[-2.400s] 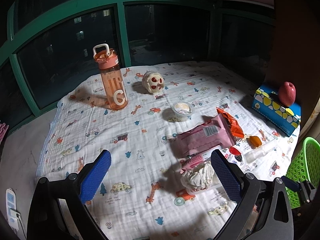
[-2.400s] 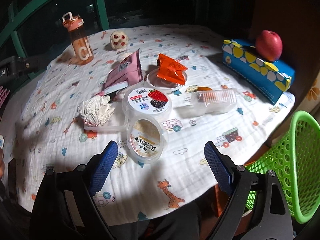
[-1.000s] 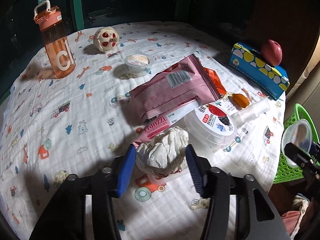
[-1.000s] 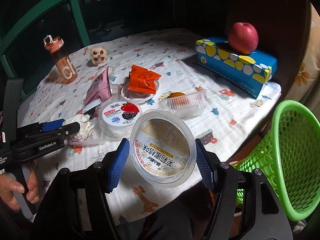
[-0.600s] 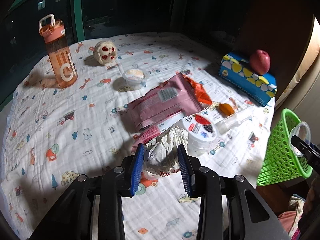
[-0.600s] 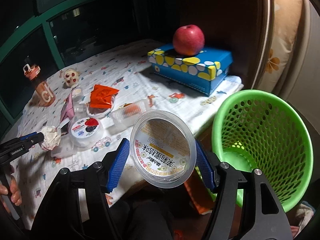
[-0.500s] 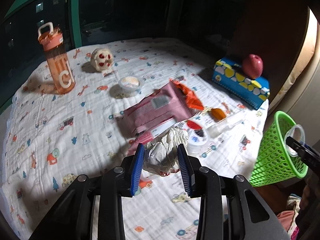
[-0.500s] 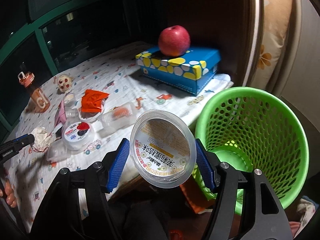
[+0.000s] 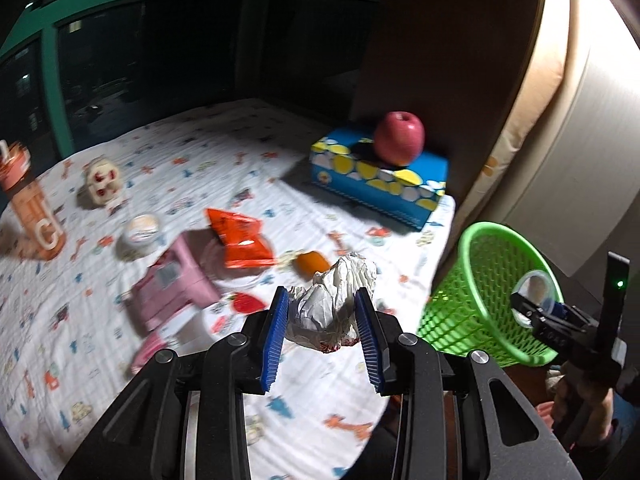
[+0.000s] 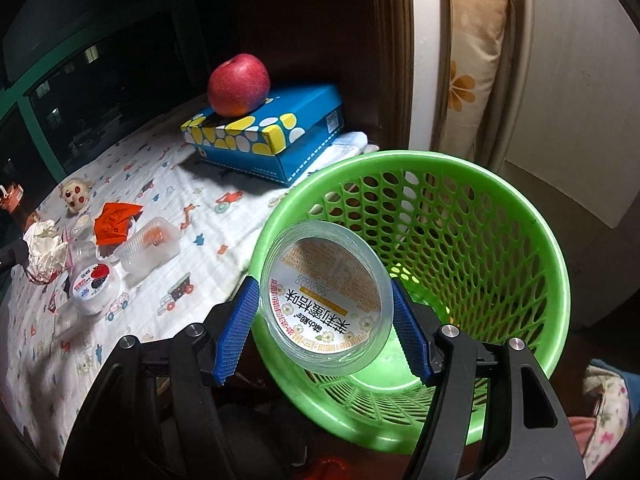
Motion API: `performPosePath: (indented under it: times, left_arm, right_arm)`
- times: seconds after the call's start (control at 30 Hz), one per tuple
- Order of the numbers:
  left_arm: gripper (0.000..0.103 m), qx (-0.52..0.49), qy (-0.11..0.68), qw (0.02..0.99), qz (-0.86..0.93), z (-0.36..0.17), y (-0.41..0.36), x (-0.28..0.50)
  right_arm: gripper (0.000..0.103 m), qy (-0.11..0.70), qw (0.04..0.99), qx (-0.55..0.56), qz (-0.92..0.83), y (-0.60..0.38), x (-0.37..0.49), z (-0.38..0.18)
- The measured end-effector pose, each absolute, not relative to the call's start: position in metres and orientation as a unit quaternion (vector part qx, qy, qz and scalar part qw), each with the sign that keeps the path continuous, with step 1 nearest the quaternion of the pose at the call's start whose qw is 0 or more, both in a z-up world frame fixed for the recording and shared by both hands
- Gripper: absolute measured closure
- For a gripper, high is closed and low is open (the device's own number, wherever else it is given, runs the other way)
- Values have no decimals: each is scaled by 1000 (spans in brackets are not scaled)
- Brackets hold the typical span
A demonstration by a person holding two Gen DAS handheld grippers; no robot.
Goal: Collect trash
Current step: 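Carry the lid and tissue to the green basket and open both grippers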
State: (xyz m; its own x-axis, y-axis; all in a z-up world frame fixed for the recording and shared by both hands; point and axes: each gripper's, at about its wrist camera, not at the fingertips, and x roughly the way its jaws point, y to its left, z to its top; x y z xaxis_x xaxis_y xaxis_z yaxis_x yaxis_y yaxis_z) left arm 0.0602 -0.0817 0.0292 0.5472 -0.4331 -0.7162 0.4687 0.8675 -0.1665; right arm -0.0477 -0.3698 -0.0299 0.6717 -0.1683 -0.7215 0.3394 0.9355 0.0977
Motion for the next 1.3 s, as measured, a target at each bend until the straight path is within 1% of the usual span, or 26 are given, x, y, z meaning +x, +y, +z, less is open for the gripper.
performPosePath:
  times: [0.03,0.1,0.17,0.33,0.57,0.9,0.93,1.0,1.07,1.1,1.13,1.17,1.3]
  left_arm:
    - [69,25,401,877,-264,30,-92,60]
    - [69,33,399,873,-278,32,-112,60]
    - [69,41,398,868,-294,34,-132,58]
    - [69,53,402,851,-333,34,-182,53]
    - [69,77,410,827,-376,21,-245,45]
    - [68,115,431,797,-408,-2,-307,29]
    - [67,118,431,795,-410,-4,-311,27]
    - [56,122,433,792,-413,-8,-318,24]
    - [53,125,434,788,-418,-11,-323,21]
    - [47,126,435,786,-420,-13,-325,19]
    - [43,126,436,786,-420,-14,-326,17]
    - [41,126,436,786,-419,-14,-327,16]
    - [41,123,438,787,-418,-14,-322,15]
  right_arm:
    - [37,380,907,115,-142,-374,-49,-31]
    - [33,379,906,117,-145,-381,-53,-31]
    - [32,376,907,119,-148,-387,-57,-30]
    - [31,369,907,125,-159,-405,-69,-27]
    - [31,355,908,133,-179,-425,-92,-22]
    - [31,338,906,154,-202,-451,-121,-18]
    - [31,337,906,156,-203,-453,-123,-18]
    - [31,336,905,159,-207,-456,-126,-19]
    - [31,336,904,161,-210,-459,-130,-20]
    - [31,336,904,163,-210,-460,-132,-21]
    - [31,336,903,164,-211,-461,-133,-22]
    - [31,336,903,165,-211,-462,-134,-23]
    - [31,336,903,167,-208,-460,-134,-24]
